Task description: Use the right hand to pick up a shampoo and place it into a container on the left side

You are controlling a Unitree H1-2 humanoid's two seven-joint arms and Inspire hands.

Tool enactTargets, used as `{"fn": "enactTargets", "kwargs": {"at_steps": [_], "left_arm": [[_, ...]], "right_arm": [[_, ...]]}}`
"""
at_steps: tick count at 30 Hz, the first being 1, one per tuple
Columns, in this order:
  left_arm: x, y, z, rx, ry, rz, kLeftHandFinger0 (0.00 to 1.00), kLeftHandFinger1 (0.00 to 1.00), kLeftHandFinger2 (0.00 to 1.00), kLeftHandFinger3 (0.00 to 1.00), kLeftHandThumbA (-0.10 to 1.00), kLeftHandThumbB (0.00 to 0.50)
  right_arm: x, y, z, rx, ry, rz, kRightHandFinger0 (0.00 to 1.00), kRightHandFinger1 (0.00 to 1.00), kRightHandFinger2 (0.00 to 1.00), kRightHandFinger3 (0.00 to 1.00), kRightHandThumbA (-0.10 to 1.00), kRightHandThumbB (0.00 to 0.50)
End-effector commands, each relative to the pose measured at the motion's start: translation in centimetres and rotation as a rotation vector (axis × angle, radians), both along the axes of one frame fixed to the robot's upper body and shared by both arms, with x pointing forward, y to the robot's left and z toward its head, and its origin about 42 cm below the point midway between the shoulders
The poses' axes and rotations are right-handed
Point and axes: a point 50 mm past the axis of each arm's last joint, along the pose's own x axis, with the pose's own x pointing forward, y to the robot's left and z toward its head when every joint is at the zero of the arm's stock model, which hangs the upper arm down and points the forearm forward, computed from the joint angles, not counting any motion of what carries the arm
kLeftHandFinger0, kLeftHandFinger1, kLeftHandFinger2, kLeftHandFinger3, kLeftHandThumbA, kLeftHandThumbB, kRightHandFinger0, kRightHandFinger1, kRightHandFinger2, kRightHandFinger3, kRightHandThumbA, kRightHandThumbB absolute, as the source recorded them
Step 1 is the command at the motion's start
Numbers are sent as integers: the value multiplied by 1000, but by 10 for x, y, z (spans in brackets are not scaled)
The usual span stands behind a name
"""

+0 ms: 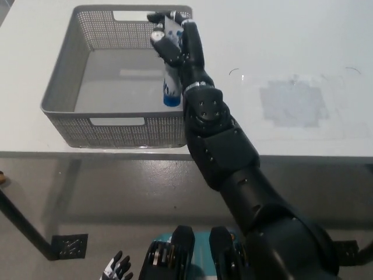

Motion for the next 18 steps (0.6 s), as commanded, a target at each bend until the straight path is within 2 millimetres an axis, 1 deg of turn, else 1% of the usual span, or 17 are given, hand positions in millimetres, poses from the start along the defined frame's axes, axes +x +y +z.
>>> {"fn": "enactTargets", "kwargs": {"at_steps": [1,2,3,4,5,6,8,11,13,15,16,18], "left_arm": [[-4,1,8,18,-42,-23,1000,1000,1000,1000,929,25],[-4,2,8,21,-42,-23,1000,1000,1000,1000,934,29],[-5,2,10,17,-41,-22,1000,1000,1000,1000,935,30],[-4,2,10,15,-39,-22,1000,1000,1000,1000,935,33],[-5,2,11,12,-35,-25,1000,1000,1000,1000,933,27],[-5,2,10,8,-33,-28,1000,1000,1000,1000,931,25],[-5,2,10,-4,-28,-32,1000,1000,1000,1000,920,40],[-5,2,10,2,-26,-32,1000,1000,1000,1000,912,50],[-5,1,10,3,-28,-34,1000,1000,1000,1000,907,41],[-6,0,8,11,-29,-33,1000,1000,1000,1000,921,49],[-5,-1,8,10,-28,-32,1000,1000,1000,1000,924,52],[-4,-1,7,8,-32,-30,1000,1000,1000,1000,924,56]], "right_arm": [[0,15,35,-6,-140,12,174,514,864,785,-100,162],[0,14,34,-7,-141,18,363,594,878,852,7,178],[-1,12,32,-16,-150,37,561,705,931,922,151,204],[-1,11,31,-31,-155,58,825,930,1000,1000,365,247],[-2,9,29,-50,-159,102,1000,1000,1000,1000,589,276],[-1,7,27,-52,-162,140,1000,1000,1000,1000,712,308],[0,2,27,-60,-162,168,1000,1000,1000,1000,840,338],[2,-2,28,-56,-161,176,1000,1000,1000,1000,911,350],[2,-5,30,-54,-169,178,1000,1000,1000,1000,954,365],[3,-8,32,-50,-182,173,1000,1000,1000,1000,982,351],[2,-12,38,-49,-203,166,1000,1000,1000,1000,1000,360],[-1,-18,47,-37,-233,147,1000,1000,1000,1000,1000,368]]}}
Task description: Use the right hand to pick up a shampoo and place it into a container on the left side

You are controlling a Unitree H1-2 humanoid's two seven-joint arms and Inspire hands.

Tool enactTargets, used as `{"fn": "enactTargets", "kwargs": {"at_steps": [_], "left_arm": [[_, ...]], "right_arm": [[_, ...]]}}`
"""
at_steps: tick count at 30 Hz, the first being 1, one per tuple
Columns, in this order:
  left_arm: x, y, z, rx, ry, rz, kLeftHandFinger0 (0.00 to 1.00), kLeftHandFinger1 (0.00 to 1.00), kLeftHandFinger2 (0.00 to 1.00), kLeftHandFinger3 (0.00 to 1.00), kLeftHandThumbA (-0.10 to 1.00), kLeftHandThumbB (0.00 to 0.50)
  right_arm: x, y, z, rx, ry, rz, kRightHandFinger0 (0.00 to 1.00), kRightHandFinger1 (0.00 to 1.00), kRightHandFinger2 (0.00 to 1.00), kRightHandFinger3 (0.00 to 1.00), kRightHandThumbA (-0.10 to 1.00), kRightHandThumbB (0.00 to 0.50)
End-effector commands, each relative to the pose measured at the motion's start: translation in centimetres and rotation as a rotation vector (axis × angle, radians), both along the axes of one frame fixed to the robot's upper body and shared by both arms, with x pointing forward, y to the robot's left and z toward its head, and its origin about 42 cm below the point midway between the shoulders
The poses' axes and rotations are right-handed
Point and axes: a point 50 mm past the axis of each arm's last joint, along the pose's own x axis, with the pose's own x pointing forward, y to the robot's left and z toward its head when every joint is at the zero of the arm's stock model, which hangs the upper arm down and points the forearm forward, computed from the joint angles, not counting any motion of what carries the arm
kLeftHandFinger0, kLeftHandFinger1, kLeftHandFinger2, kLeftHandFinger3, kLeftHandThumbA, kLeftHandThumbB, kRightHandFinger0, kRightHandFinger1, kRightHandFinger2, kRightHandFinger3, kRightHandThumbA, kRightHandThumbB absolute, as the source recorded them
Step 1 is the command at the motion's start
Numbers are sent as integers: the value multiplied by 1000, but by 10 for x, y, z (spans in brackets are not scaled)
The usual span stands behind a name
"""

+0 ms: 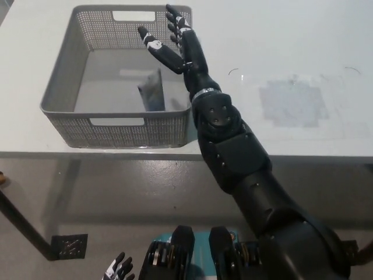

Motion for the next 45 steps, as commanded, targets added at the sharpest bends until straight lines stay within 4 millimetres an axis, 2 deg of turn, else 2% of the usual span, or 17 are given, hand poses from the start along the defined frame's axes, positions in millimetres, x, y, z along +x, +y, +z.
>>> {"fn": "enactTargets", "kwargs": {"at_steps": [1,6,8,10,13,14,15,19,26,30,34,38,39,40,41,43,45], "left_arm": [[-1,-3,4,-3,-25,-9,1000,1000,1000,1000,924,46],[2,0,5,1,-24,-12,1000,1000,1000,1000,947,2],[2,2,5,2,-27,-14,1000,1000,1000,1000,953,0],[2,2,4,-1,-12,-6,1000,1000,1000,1000,958,21],[3,3,3,-2,-6,-1,1000,1000,1000,1000,951,47],[3,3,3,2,-1,4,1000,1000,1000,1000,947,53],[3,4,3,3,0,5,1000,1000,1000,1000,945,53],[3,2,2,0,-2,1,1000,1000,1000,1000,942,45],[9,2,3,8,-7,-12,1000,1000,1000,1000,941,46],[14,6,3,15,4,-10,1000,1000,1000,1000,946,62],[25,14,3,38,-8,-2,1000,1000,1000,1000,947,63],[37,20,3,61,-7,3,1000,1000,1000,1000,971,67],[38,20,3,61,-7,3,1000,1000,1000,1000,975,63],[45,22,2,69,-3,8,1000,1000,1000,1000,976,93],[49,23,2,72,-4,8,1000,1000,1000,1000,979,77],[61,27,2,83,-8,16,1000,1000,1000,1000,969,89],[72,32,0,86,-6,29,1000,1000,1000,1000,966,102]], "right_arm": [[-4,-4,57,68,-182,50,1000,1000,1000,1000,1000,363],[-19,-41,92,85,-332,14,1000,1000,1000,1000,999,318],[-24,-55,96,87,-366,11,1000,1000,1000,1000,992,322],[-41,-87,100,100,-405,-17,1000,1000,1000,1000,1000,335],[-62,-123,89,115,-426,-37,1000,1000,1000,1000,1000,340],[-73,-142,77,127,-424,-42,1000,1000,1000,1000,990,345],[-77,-147,74,132,-422,-42,1000,1000,1000,1000,984,345],[-115,-191,20,138,-373,-78,1000,1000,1000,1000,948,307],[-172,-230,-52,117,-273,-146,1000,1000,1000,1000,995,250],[-205,-247,-97,90,-167,-165,1000,1000,1000,1000,978,261],[-223,-251,-135,95,-63,-176,1000,1000,1000,1000,920,248],[-236,-251,-173,99,40,-177,1000,1000,1000,1000,874,295],[-236,-251,-174,99,40,-177,1000,1000,1000,1000,793,259],[-242,-251,-193,87,90,-179,1000,1000,1000,1000,848,304],[-241,-250,-197,88,102,-179,1000,1000,1000,1000,782,264],[-248,-246,-219,89,169,-189,1000,1000,1000,1000,855,289],[-254,-244,-239,66,234,-183,1000,1000,1000,1000,895,266]]}}
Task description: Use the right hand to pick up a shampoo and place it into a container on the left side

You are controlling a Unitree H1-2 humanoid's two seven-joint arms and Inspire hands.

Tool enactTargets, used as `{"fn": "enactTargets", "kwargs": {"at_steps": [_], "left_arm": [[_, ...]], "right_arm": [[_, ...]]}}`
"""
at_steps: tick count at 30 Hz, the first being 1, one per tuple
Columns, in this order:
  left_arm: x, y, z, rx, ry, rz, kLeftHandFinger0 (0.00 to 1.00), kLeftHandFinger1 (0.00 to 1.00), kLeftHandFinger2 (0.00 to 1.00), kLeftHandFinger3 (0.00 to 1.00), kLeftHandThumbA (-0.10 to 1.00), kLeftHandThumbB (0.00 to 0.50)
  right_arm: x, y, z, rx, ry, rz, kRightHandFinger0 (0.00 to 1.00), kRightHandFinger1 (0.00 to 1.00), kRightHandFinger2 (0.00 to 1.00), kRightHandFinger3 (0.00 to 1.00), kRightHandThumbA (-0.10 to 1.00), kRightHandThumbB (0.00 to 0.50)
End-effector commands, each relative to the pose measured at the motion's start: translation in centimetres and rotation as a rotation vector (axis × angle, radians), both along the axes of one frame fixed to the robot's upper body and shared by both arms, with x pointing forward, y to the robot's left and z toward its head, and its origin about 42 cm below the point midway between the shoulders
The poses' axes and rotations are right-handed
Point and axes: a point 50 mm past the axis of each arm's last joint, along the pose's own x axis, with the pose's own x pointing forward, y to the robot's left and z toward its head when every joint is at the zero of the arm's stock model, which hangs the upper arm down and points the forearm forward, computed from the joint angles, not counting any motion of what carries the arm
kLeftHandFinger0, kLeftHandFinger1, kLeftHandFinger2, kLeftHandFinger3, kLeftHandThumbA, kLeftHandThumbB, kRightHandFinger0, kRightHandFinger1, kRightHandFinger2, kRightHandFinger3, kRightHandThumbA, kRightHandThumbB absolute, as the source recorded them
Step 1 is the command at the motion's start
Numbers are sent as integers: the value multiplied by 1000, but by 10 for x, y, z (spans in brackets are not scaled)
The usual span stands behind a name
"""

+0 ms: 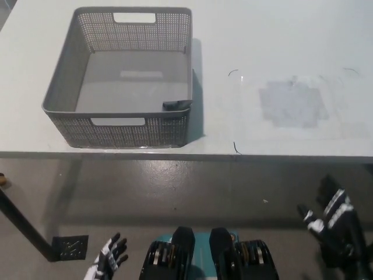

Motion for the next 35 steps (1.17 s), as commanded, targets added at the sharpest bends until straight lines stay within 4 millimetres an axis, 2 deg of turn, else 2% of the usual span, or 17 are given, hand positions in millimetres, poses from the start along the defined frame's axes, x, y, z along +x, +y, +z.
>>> {"fn": "enactTargets", "kwargs": {"at_steps": [1,2,6,9,11,13,14,16,19,21,25,32,35], "left_arm": [[22,13,2,26,-7,35,1000,1000,1000,1000,958,103],[27,16,1,26,-3,39,1000,1000,1000,1000,955,105],[42,23,-2,28,13,45,1000,1000,1000,1000,950,100],[47,25,-4,40,28,60,1000,1000,1000,1000,962,105],[55,27,-3,46,32,56,1000,1000,1000,1000,968,100],[64,26,-2,43,30,62,1000,1000,1000,1000,968,101],[66,26,-1,45,28,64,1000,1000,1000,1000,967,110],[74,29,1,64,22,65,1000,1000,1000,1000,973,129],[61,30,-4,67,46,70,1000,1000,1000,1000,970,107],[53,30,-9,47,68,57,1000,1000,1000,1000,927,91],[45,25,-15,57,64,52,1000,1000,1000,1000,944,65],[51,27,-13,67,64,54,1000,1000,1000,1000,956,63],[56,26,-11,66,59,57,1000,1000,1000,1000,963,65]], "right_arm": [[-4,8,-17,4,-12,42,1000,1000,1000,1000,899,254],[-4,9,-24,10,10,39,1000,1000,1000,1000,900,235],[2,14,-44,52,82,44,1000,1000,1000,1000,871,241],[1,16,-57,78,119,49,1000,1000,1000,1000,826,216],[3,17,-63,81,132,37,1000,1000,1000,1000,809,209],[13,16,-60,85,126,36,1000,1000,1000,1000,807,203],[15,18,-60,88,125,41,1000,1000,1000,1000,807,239],[22,21,-59,65,117,68,1000,1000,1000,1000,822,261],[10,23,-63,63,122,76,1000,1000,1000,1000,820,251],[2,24,-63,81,119,71,1000,1000,1000,1000,839,257],[4,28,-61,87,105,71,1000,1000,1000,1000,827,239],[11,31,-56,84,85,74,1000,1000,1000,1000,806,217],[16,30,-55,71,82,78,1000,1000,1000,1000,816,226]]}}
